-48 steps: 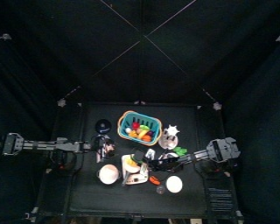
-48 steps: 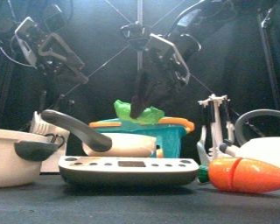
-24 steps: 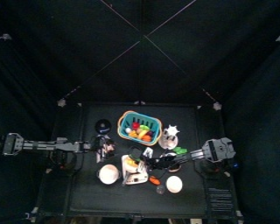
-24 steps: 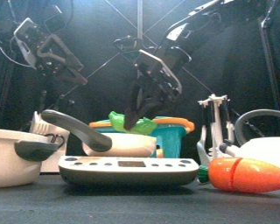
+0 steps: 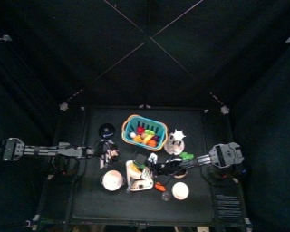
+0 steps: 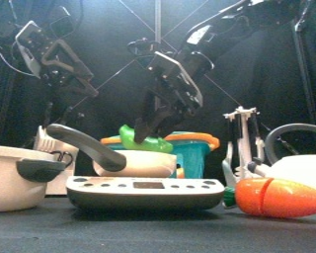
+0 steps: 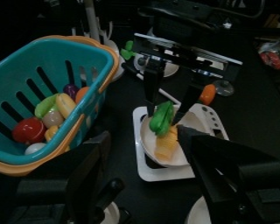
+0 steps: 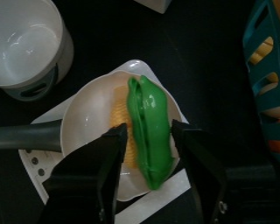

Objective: Place pea into pan

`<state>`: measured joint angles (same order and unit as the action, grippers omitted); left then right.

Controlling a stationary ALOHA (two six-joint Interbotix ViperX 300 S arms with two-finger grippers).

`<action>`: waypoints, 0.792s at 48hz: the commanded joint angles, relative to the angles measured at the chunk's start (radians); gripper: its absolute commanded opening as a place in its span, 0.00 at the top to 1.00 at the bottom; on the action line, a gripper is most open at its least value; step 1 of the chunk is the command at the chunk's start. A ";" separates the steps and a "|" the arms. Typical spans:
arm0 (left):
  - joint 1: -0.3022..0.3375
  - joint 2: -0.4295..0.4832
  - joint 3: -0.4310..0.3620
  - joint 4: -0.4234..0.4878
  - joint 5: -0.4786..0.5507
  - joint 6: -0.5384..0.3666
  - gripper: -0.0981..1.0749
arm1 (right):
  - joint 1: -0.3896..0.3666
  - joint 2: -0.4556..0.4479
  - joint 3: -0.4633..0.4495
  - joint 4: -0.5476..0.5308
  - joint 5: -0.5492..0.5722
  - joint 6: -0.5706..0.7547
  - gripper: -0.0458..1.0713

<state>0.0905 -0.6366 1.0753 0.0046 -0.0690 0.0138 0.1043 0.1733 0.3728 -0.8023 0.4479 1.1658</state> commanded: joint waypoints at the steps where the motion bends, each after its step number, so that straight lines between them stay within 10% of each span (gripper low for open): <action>1: 0.002 0.000 -0.012 0.002 -0.003 0.000 0.10 | -0.006 -0.020 -0.023 0.000 -0.005 0.002 0.13; 38: 0.005 0.000 -0.009 0.000 -0.003 0.000 0.10 | 0.057 -0.152 0.061 0.058 0.077 -0.003 0.13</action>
<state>0.0936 -0.6366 1.0784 0.0061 -0.0690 0.0138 0.1442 0.0736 0.4403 -0.7532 0.5200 1.1643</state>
